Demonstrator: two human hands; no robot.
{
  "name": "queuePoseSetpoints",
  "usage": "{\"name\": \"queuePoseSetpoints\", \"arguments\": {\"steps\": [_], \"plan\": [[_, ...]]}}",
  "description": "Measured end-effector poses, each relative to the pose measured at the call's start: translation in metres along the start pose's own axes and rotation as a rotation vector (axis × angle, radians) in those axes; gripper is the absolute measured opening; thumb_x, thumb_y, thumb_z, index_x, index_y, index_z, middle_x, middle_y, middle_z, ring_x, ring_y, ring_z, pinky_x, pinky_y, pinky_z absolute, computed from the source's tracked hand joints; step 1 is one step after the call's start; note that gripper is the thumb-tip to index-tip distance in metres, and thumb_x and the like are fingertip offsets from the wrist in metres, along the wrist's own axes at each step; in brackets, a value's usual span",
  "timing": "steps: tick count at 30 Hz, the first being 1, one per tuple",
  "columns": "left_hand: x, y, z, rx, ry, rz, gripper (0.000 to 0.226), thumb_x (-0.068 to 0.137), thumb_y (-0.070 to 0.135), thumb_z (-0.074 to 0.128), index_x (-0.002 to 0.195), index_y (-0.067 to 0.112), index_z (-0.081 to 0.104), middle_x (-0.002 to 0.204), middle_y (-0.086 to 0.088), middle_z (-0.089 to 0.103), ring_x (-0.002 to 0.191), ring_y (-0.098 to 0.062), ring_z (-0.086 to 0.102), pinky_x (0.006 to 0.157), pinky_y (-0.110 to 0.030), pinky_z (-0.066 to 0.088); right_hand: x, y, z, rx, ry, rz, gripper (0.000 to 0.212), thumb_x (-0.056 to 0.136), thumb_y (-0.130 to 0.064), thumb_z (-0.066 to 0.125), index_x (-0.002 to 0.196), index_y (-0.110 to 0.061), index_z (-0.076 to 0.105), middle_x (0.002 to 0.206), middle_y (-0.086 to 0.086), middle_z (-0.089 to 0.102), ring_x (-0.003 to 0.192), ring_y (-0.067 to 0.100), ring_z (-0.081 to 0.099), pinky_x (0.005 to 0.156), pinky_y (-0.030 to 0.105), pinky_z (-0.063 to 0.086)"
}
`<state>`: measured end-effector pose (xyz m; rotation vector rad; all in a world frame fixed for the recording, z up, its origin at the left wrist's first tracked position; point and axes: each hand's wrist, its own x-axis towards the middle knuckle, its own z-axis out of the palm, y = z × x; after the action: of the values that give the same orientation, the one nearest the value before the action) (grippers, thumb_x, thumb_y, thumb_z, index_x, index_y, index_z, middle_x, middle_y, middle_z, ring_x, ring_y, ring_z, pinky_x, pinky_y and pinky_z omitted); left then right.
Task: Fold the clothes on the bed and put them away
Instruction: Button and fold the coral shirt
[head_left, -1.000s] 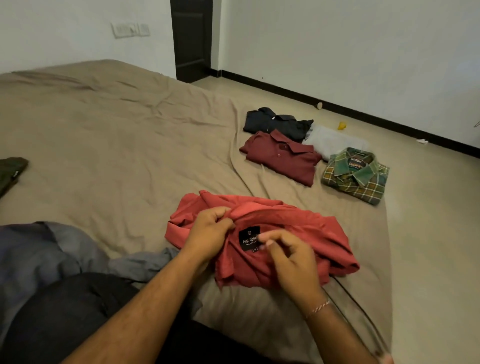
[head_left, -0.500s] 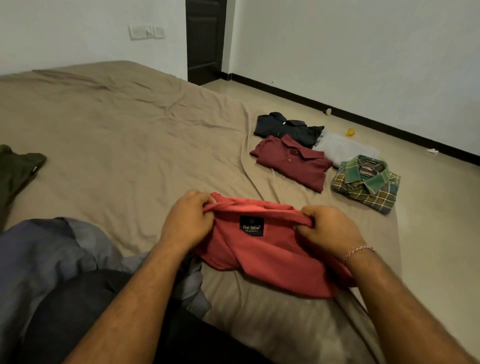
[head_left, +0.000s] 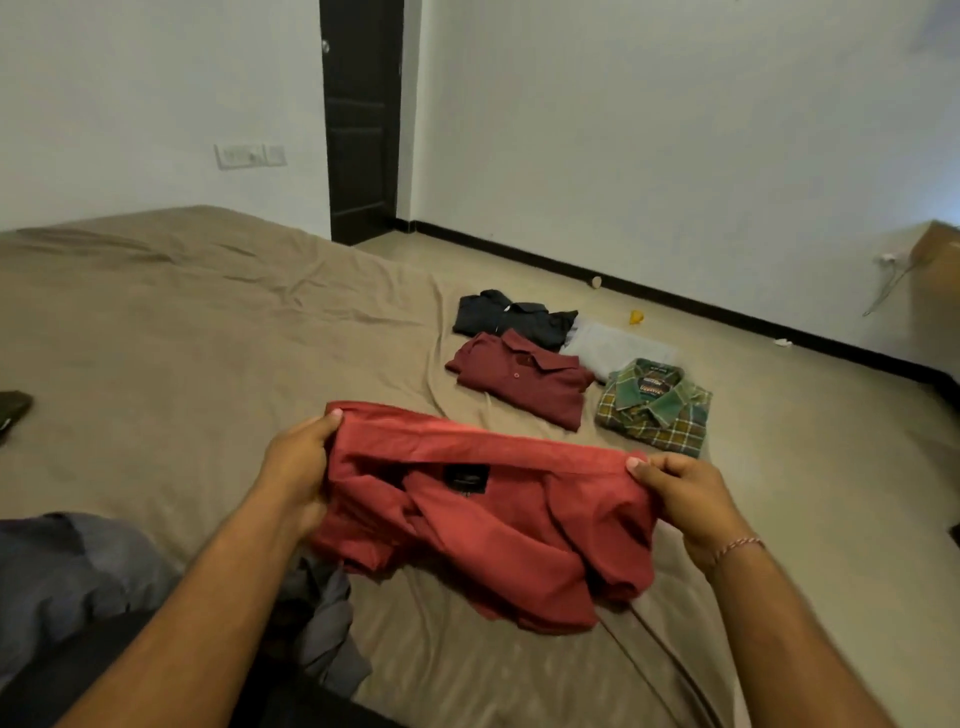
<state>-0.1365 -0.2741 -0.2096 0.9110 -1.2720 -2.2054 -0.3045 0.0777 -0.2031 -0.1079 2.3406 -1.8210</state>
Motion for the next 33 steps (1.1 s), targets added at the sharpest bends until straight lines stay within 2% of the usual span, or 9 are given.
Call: {"name": "queuePoseSetpoints", "arguments": {"steps": [5, 9, 13, 17, 19, 23, 27, 30, 33], "plan": [[-0.019, 0.106, 0.066, 0.069, -0.141, 0.181, 0.016, 0.105, 0.02, 0.058, 0.096, 0.013, 0.069, 0.081, -0.008, 0.074, 0.059, -0.014, 0.071, 0.055, -0.025, 0.058, 0.003, -0.102, -0.008, 0.326, 0.02, -0.074, 0.009, 0.098, -0.01, 0.065, 0.097, -0.007, 0.073, 0.08, 0.01, 0.069, 0.065, 0.018, 0.06, 0.063, 0.03, 0.052], [-0.057, 0.203, 0.121, 0.041, -0.225, 0.352, 0.014, 0.095, 0.012, 0.054, 0.091, 0.015, 0.067, 0.086, -0.009, 0.066, 0.072, -0.02, 0.063, 0.067, -0.029, 0.048, -0.001, -0.2, -0.022, 0.461, 0.064, -0.259, 0.012, 0.096, -0.001, 0.063, 0.09, -0.005, 0.072, 0.071, 0.01, 0.073, 0.058, 0.02, 0.065, 0.055, 0.027, 0.059], [-0.106, 0.29, 0.167, 0.153, -0.255, 0.642, 0.024, 0.091, -0.002, 0.046, 0.082, 0.018, 0.054, 0.075, -0.003, 0.046, 0.06, -0.011, 0.048, 0.053, -0.023, 0.039, -0.022, -0.303, -0.044, 0.447, 0.215, -0.467, 0.009, 0.094, -0.003, 0.068, 0.09, -0.009, 0.074, 0.076, 0.009, 0.075, 0.063, 0.017, 0.068, 0.06, 0.027, 0.06], [-0.143, 0.355, 0.185, 0.21, -0.236, 0.917, 0.03, 0.096, -0.005, 0.055, 0.084, 0.02, 0.066, 0.082, -0.003, 0.063, 0.069, -0.014, 0.058, 0.062, -0.024, 0.052, -0.061, -0.386, -0.068, 0.411, 0.337, -0.68, 0.006, 0.09, -0.009, 0.077, 0.085, -0.01, 0.075, 0.08, 0.007, 0.074, 0.066, 0.014, 0.067, 0.059, 0.023, 0.057], [-0.158, 0.372, 0.188, 0.222, -0.255, 0.975, 0.031, 0.096, -0.007, 0.056, 0.084, 0.016, 0.073, 0.088, -0.008, 0.073, 0.078, -0.018, 0.067, 0.076, -0.028, 0.06, -0.076, -0.409, -0.079, 0.383, 0.377, -0.763, 0.009, 0.088, -0.011, 0.079, 0.08, -0.012, 0.076, 0.078, 0.004, 0.074, 0.066, 0.014, 0.066, 0.061, 0.023, 0.057], [-0.183, 0.396, 0.184, 0.256, -0.26, 1.061, 0.029, 0.097, -0.006, 0.058, 0.095, 0.014, 0.079, 0.098, -0.009, 0.078, 0.09, -0.021, 0.073, 0.088, -0.032, 0.061, -0.104, -0.44, -0.101, 0.318, 0.451, -0.892, 0.008, 0.084, -0.012, 0.081, 0.077, -0.011, 0.078, 0.081, 0.003, 0.076, 0.072, 0.013, 0.066, 0.071, 0.027, 0.056], [-0.184, 0.394, 0.163, 0.298, -0.422, 1.069, 0.026, 0.097, -0.006, 0.06, 0.101, 0.012, 0.079, 0.102, -0.005, 0.079, 0.093, -0.015, 0.075, 0.086, -0.024, 0.061, -0.118, -0.441, -0.144, 0.46, 0.31, -0.918, 0.006, 0.087, -0.007, 0.076, 0.084, -0.012, 0.076, 0.084, 0.003, 0.077, 0.072, 0.011, 0.069, 0.07, 0.024, 0.058], [-0.14, 0.368, 0.147, 0.835, -0.103, 1.045, 0.029, 0.089, -0.004, 0.065, 0.087, 0.019, 0.082, 0.098, -0.008, 0.08, 0.092, -0.022, 0.073, 0.084, -0.03, 0.058, -0.084, -0.398, -0.146, 0.151, 0.345, -0.729, 0.009, 0.086, -0.004, 0.077, 0.079, -0.009, 0.074, 0.078, 0.01, 0.074, 0.073, 0.02, 0.065, 0.069, 0.028, 0.054], [-0.111, 0.33, 0.15, 0.979, 0.037, 1.08, 0.02, 0.09, 0.004, 0.067, 0.097, 0.014, 0.084, 0.106, -0.006, 0.079, 0.093, -0.016, 0.068, 0.091, -0.029, 0.05, -0.054, -0.348, -0.13, -0.027, 0.419, -0.607, 0.011, 0.084, -0.011, 0.081, 0.076, -0.006, 0.074, 0.076, 0.01, 0.071, 0.071, 0.022, 0.061, 0.064, 0.027, 0.048]]}}
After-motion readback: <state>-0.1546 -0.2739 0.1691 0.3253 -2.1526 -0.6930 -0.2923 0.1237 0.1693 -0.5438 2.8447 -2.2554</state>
